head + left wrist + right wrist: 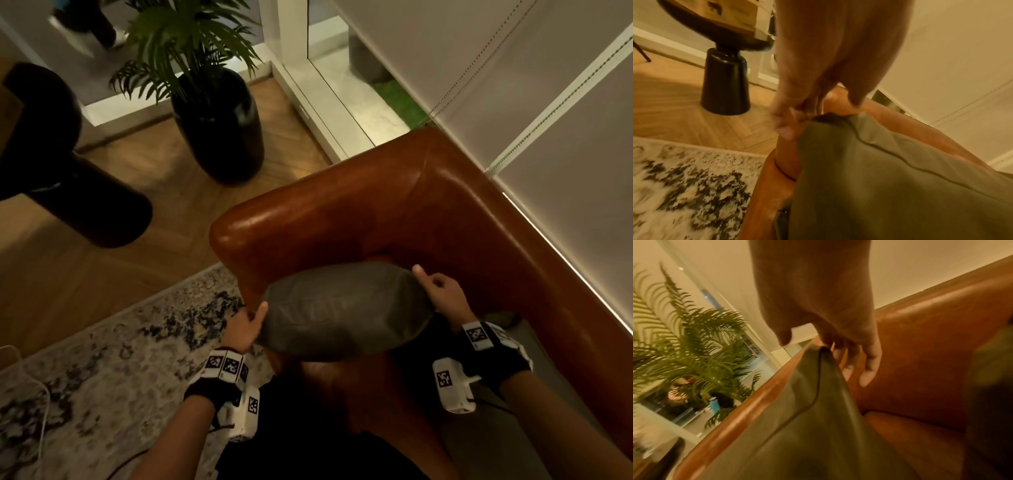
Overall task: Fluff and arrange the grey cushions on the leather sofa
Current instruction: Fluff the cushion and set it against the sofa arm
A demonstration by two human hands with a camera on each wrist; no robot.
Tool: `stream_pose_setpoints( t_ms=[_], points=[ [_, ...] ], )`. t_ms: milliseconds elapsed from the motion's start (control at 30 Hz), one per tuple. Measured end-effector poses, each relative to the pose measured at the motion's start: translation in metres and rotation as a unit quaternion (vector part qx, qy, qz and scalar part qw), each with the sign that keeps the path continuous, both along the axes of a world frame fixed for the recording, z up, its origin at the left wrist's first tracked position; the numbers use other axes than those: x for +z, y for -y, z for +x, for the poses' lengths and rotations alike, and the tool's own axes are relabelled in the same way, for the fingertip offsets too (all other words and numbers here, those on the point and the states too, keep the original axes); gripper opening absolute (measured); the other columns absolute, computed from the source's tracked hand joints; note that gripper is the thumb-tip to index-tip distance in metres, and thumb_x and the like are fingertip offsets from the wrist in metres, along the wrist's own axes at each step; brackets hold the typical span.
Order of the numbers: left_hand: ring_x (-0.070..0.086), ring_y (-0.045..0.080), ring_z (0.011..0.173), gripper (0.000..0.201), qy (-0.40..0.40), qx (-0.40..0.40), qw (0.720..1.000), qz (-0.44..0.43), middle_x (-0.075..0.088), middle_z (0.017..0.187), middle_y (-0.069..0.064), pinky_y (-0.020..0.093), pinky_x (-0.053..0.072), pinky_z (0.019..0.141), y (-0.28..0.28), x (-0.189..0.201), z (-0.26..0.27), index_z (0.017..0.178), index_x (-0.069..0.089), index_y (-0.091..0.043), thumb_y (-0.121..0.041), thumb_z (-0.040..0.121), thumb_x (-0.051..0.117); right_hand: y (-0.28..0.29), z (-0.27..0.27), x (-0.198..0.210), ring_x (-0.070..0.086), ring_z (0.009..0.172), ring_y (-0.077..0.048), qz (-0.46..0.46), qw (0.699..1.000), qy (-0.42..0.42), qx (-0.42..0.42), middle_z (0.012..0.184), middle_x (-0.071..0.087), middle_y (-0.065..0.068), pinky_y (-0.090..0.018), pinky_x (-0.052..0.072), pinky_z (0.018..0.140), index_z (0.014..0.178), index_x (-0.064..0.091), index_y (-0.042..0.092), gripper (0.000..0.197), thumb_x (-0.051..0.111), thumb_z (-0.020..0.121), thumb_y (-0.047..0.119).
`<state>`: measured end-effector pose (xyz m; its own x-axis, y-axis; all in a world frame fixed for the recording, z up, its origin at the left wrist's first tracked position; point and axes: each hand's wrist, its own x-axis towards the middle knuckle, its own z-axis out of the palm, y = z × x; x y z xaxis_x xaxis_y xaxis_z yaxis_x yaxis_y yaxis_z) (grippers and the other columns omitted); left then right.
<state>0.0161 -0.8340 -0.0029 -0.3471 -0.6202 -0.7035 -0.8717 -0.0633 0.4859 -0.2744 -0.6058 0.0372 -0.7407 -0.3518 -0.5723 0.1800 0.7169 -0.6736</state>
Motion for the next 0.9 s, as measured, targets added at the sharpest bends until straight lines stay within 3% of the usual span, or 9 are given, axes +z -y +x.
stream_pose_setpoints(
  t_ms=[67,133,267,367,433,600,700,833,900],
  points=[
    [0.055,0.038,0.106,0.062,0.066,-0.078,0.995,0.012,0.059,0.109,0.027,0.038,0.04,0.085,0.004,-0.005,-0.004,0.106,0.055,0.005,-0.047,0.098,0.022,0.008,0.004,-0.002,0.054,0.074,-0.019,0.04,0.993,-0.076,0.085,0.071,0.056,-0.002,-0.027,0.04,0.062,0.076,0.057,0.009,0.034,0.057,0.09,0.04],
    [0.053,0.038,0.112,0.067,0.097,-0.105,0.989,0.026,0.055,0.12,0.031,0.039,0.04,0.092,0.005,-0.009,-0.004,0.115,0.052,0.009,-0.046,0.098,0.019,0.011,0.01,-0.005,0.053,0.07,-0.016,0.033,0.988,-0.116,0.096,0.071,0.055,-0.004,-0.026,0.038,0.06,0.081,0.058,0.004,0.032,0.056,0.092,0.033],
    [0.054,0.034,0.114,0.041,0.104,-0.136,0.985,0.025,0.057,0.122,0.023,0.034,0.041,0.09,0.001,-0.004,-0.009,0.116,0.055,0.003,-0.031,0.097,0.041,0.007,0.021,-0.008,0.048,0.064,-0.01,-0.001,0.986,-0.163,0.045,0.069,0.051,0.0,-0.021,0.034,0.054,0.082,0.052,0.004,0.028,0.051,0.095,0.028],
    [0.052,0.032,0.12,0.038,0.046,-0.048,0.997,0.04,0.057,0.129,0.015,0.035,0.039,0.099,0.01,0.001,-0.015,0.123,0.054,0.003,-0.017,0.091,0.057,0.007,0.02,-0.004,0.047,0.063,-0.009,-0.032,0.982,-0.184,0.025,0.071,0.052,-0.002,-0.027,0.033,0.056,0.082,0.052,0.005,0.027,0.047,0.097,0.027],
    [0.05,0.033,0.123,0.046,-0.006,0.059,0.996,0.072,0.053,0.132,0.016,0.035,0.038,0.103,0.022,0.006,-0.017,0.126,0.05,0.004,-0.011,0.086,0.064,0.012,0.013,0.003,0.048,0.063,-0.008,-0.037,0.98,-0.193,0.034,0.072,0.053,-0.002,-0.024,0.035,0.055,0.081,0.053,0.006,0.028,0.045,0.098,0.026],
    [0.054,0.035,0.118,0.057,0.003,0.159,0.984,0.079,0.057,0.128,0.021,0.042,0.044,0.102,0.031,-0.004,-0.014,0.122,0.054,0.006,-0.016,0.074,0.076,0.011,0.0,0.003,0.053,0.073,-0.012,0.01,0.995,-0.067,0.08,0.079,0.055,-0.001,-0.026,0.043,0.064,0.086,0.055,0.008,0.036,0.059,0.087,0.044],
    [0.06,0.037,0.106,0.049,-0.012,0.172,0.984,0.039,0.064,0.116,0.025,0.048,0.049,0.094,0.02,-0.011,-0.016,0.111,0.061,0.009,-0.023,0.076,0.075,-0.002,0.0,-0.009,0.06,0.081,-0.024,0.049,0.989,-0.07,0.117,0.079,0.059,-0.005,-0.033,0.046,0.071,0.077,0.055,0.011,0.034,0.068,0.082,0.042],
    [0.058,0.034,0.099,0.047,-0.081,0.137,0.981,-0.113,0.062,0.105,0.02,0.035,0.044,0.08,0.008,-0.001,-0.021,0.106,0.058,0.002,-0.035,0.081,0.068,-0.013,-0.011,-0.01,0.06,0.079,-0.03,0.03,0.989,-0.138,0.032,0.079,0.063,-0.013,-0.034,0.042,0.07,0.075,0.061,0.002,0.037,0.067,0.083,0.039],
    [0.055,0.033,0.103,0.047,-0.102,0.097,0.981,-0.137,0.058,0.109,0.018,0.034,0.043,0.084,0.006,0.001,-0.023,0.113,0.053,-0.003,-0.04,0.086,0.061,-0.01,-0.018,-0.01,0.06,0.082,-0.033,0.027,0.988,-0.149,-0.038,0.078,0.061,-0.018,-0.039,0.044,0.076,0.077,0.063,-0.005,0.042,0.068,0.082,0.036]
  ],
)
